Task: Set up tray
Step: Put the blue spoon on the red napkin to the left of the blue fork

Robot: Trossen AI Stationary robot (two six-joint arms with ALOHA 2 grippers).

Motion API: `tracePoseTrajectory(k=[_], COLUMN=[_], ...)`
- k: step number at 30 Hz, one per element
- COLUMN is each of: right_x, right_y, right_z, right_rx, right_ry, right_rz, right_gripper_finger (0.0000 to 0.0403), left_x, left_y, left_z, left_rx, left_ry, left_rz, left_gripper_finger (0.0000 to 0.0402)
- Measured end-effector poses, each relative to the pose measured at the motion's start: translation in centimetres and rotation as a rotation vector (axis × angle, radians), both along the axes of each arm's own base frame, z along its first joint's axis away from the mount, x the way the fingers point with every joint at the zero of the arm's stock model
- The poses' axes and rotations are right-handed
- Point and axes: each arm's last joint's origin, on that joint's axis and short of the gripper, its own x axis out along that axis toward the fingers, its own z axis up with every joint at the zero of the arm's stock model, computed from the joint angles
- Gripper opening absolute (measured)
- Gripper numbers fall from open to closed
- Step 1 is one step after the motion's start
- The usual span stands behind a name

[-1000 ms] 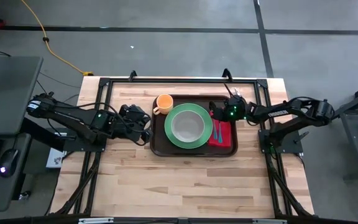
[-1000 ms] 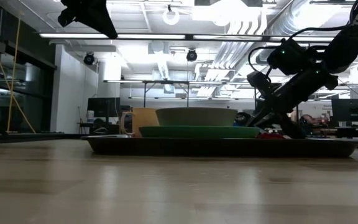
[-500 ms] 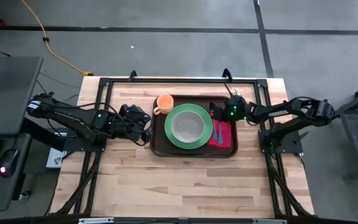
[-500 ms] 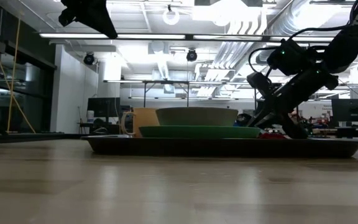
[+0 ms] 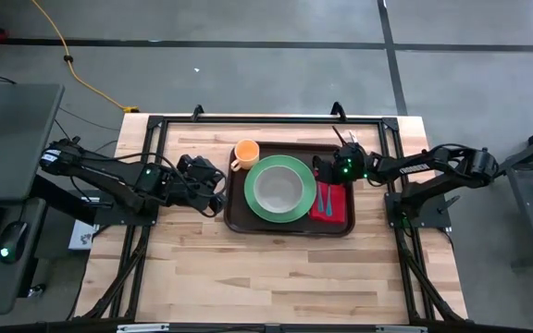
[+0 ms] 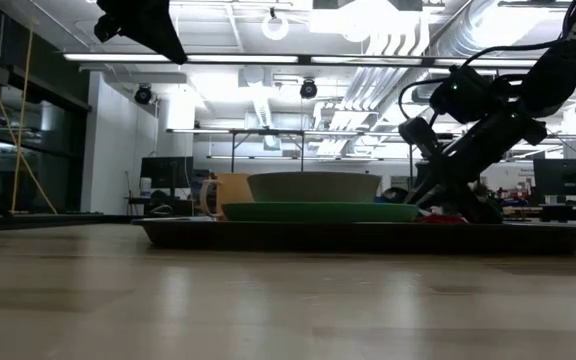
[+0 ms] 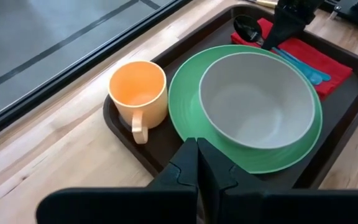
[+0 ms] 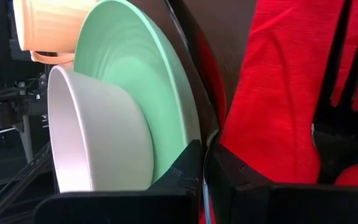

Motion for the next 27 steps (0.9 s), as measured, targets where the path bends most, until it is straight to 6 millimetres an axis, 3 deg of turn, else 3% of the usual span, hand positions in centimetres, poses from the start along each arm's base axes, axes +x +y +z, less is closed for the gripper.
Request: tracePoseTrajectory(k=[27], right_x=[-0.2], right_y=[0.02], right_z=[-0.27], right_rx=[0.039], right_ry=[0.027], right_rz=[-0.049], right_gripper_finger=[0.0], left_x=[-0.2], left_y=[0.03], left_z=[-0.17], left_rx=[0.014], left_ry=[0.039], left_rz=[-0.015], left_gripper_finger=[0.0031])
